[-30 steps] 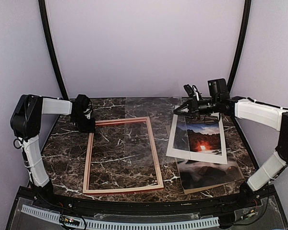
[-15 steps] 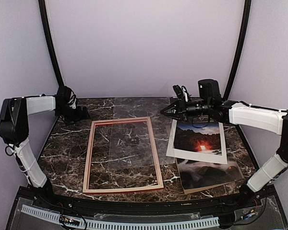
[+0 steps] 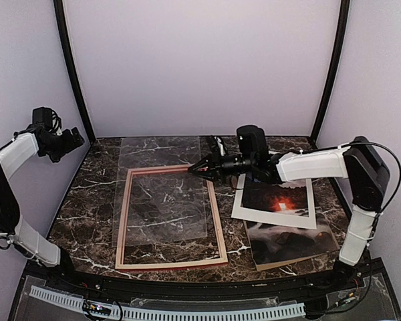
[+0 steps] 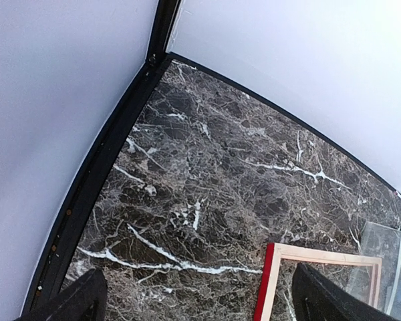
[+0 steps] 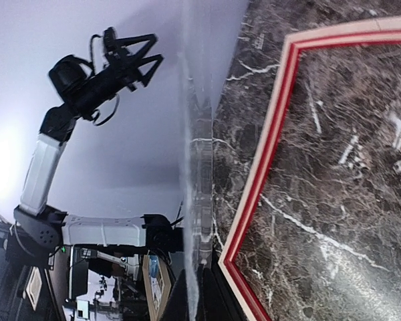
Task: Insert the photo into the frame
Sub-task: Place the glass panel at the frame body.
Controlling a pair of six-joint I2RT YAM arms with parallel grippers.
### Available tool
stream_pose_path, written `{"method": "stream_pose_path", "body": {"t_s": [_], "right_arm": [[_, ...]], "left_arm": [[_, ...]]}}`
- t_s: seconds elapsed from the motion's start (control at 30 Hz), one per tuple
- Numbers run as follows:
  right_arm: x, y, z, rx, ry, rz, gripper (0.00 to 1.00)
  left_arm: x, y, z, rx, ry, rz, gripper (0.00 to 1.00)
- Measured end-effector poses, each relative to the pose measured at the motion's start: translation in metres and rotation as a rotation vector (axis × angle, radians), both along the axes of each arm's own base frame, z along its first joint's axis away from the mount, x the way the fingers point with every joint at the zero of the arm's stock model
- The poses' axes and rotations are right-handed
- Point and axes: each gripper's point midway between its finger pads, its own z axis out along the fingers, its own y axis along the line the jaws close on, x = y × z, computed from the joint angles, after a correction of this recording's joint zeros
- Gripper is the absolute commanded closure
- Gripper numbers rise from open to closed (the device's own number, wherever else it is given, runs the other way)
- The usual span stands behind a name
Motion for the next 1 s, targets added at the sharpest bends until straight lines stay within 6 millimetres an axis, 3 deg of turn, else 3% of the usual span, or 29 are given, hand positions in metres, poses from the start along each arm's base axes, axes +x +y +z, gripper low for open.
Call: {"method": "stream_pose_path", "body": {"t_s": [0.13, 0.27, 0.37, 0.7, 1.0], "right_arm": [[0.008, 0.005, -0.072, -0.087, 0.119, -0.014, 1.00], [0.006, -0.005, -0.140, -0.187, 0.237, -0.033, 1.00], [0.002, -0.013, -0.169, -0.233, 0.287, -0.036, 1.00], [0.005, -0.015, -0.169, -0.242, 0.244, -0.015, 1.00], [0.006, -0.014, -0.168, -0.255, 0.218, -0.003, 1.00]], "left_arm": [[-0.007, -0.009, -0.020, -0.028, 0.033, -0.024, 0.01], [-0.016, -0.021, -0.044, -0.077, 0.080, -0.054, 0.01], [-0.018, -0.029, -0.052, -0.088, 0.091, -0.075, 0.01], [-0.022, -0.070, -0.067, -0.100, 0.120, -0.177, 0.01], [-0.021, -0.078, -0.068, -0.094, 0.122, -0.194, 0.01]]}}
